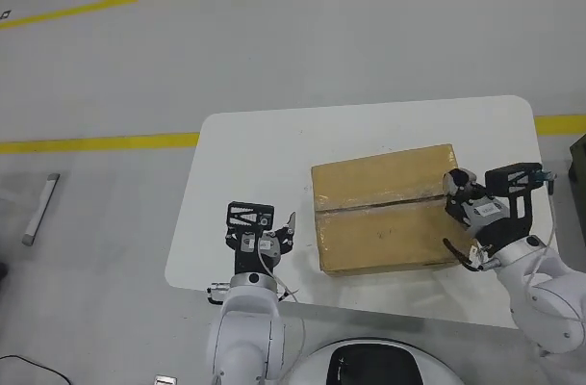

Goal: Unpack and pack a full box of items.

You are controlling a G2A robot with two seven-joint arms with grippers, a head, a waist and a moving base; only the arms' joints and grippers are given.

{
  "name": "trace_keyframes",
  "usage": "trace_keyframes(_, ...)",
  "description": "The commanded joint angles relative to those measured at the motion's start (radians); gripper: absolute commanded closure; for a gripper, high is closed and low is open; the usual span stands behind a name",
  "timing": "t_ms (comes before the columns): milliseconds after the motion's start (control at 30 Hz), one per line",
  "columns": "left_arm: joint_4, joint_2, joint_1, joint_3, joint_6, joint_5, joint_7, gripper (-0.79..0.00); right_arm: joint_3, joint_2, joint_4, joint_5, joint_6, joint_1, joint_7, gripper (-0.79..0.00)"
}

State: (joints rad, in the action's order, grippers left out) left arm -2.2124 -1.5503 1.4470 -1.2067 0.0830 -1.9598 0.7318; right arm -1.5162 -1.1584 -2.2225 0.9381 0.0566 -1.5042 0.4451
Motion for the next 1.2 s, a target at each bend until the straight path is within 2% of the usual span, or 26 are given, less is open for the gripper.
trace_keyframes(0, -0.009, 0.001, 0.009, -0.015, 0.011, -0.001, 0.003, -0.785, 0.062, -0.003, 0.003, 0.021, -0.017, 0.026, 0.008, 0.000)
trace_keyframes(133, -0.037, 0.003, 0.035, -0.059, 0.033, -0.006, 0.006, -0.785, 0.245, -0.015, 0.052, 0.114, -0.041, 0.123, 0.018, 0.000)
trace_keyframes(300, -0.065, 0.006, 0.071, -0.100, 0.043, 0.001, -0.001, -0.785, 0.434, -0.044, 0.160, 0.195, -0.007, 0.269, 0.039, 0.000)
trace_keyframes(433, -0.072, 0.007, 0.092, -0.109, 0.045, 0.006, -0.013, -0.785, 0.513, -0.063, 0.238, 0.221, 0.021, 0.344, 0.062, 0.000)
trace_keyframes(567, -0.066, 0.007, 0.101, -0.106, 0.051, 0.011, -0.022, -0.785, 0.535, -0.076, 0.307, 0.213, 0.049, 0.372, 0.068, 0.000)
trace_keyframes(767, -0.045, 0.006, 0.089, -0.099, 0.047, 0.019, -0.022, -0.785, 0.496, -0.076, 0.314, 0.207, 0.060, 0.351, 0.075, 0.000)
trace_keyframes(900, -0.028, 0.005, 0.066, -0.085, 0.030, 0.019, -0.019, -0.785, 0.421, -0.067, 0.247, 0.219, 0.058, 0.316, 0.069, 0.000)
trace_keyframes(1000, -0.016, 0.004, 0.046, -0.075, 0.023, 0.019, -0.011, -0.785, 0.312, -0.057, 0.169, 0.196, 0.078, 0.261, 0.056, 0.000)
trace_keyframes(1167, 0.009, 0.002, 0.010, -0.050, 0.003, 0.023, -0.001, -0.785, 0.032, -0.039, 0.086, 0.097, 0.120, 0.131, 0.019, 0.000)
